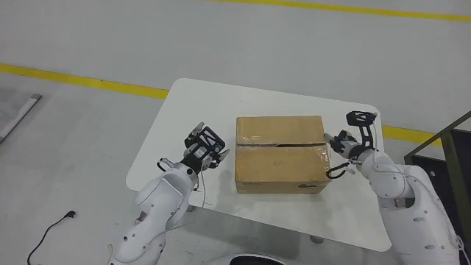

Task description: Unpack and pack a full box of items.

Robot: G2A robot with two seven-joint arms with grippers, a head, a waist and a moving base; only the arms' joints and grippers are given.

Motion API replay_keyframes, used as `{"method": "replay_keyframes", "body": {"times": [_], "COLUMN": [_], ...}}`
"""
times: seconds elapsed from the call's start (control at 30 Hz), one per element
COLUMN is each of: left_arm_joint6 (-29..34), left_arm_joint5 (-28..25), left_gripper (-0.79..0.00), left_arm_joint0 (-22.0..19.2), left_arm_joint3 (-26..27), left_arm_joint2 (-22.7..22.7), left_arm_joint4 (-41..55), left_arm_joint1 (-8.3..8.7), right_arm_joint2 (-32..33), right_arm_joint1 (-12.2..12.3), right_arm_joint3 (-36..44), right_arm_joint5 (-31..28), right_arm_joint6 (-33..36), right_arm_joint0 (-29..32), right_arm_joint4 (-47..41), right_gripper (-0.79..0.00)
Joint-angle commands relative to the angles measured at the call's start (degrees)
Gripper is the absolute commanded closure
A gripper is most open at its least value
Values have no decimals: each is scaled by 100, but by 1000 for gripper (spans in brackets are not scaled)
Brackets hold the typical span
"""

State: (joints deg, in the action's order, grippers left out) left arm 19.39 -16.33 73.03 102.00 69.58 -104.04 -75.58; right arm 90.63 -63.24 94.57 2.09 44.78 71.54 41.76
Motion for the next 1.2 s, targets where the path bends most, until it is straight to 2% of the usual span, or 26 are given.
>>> {"method": "replay_keyframes", "body": {"times": [0.0, 0.23, 0.4, 0.5, 0.57, 0.7, 0.8, 0.97, 1.17], "left_arm_joint6": [8, 14, 17, 6, 3, 23, 34, 60, 74], "left_arm_joint5": [0, 15, 31, 47, 59, 94, 109, 129, 97], "left_gripper": [-785, -785, -785, -785, -785, -785, -785, -785, -785], "left_arm_joint0": [10, 29, 28, 13, 4, 15, 27, 47, 22], "left_arm_joint3": [10, 17, 13, -1, -4, 7, 20, 42, 26], "left_arm_joint2": [-2, -11, -9, -9, -7, 22, 33, 49, 30], "left_arm_joint4": [3, 30, 30, 29, 29, 26, 9, -7, -4], "left_arm_joint1": [2, 4, 7, 8, 8, 12, 16, 21, 22], "right_arm_joint2": [292, 562, 249, -144, -432, -1072, -1467, -1685, -1829], "right_arm_joint1": [10, 43, 6, -39, -73, -167, -220, -268, -302], "right_arm_joint3": [-44, -139, -280, -383, -530, -1027, -1472, -2169, -2502], "right_arm_joint5": [45, 90, -28, -233, -364, -614, -744, -585, -391], "right_arm_joint6": [196, 580, 735, 960, 1111, 1347, 1220, 884, 693], "right_arm_joint0": [-90, -371, -646, -810, -924, -1167, -1331, -1498, -1611], "right_arm_joint4": [-678, -1501, -2197, -2677, -2959, -3519, -3383, -3393, -3451], "right_gripper": [-388, -382, -332, -182, 0, 0, 0, 0, 0]}}
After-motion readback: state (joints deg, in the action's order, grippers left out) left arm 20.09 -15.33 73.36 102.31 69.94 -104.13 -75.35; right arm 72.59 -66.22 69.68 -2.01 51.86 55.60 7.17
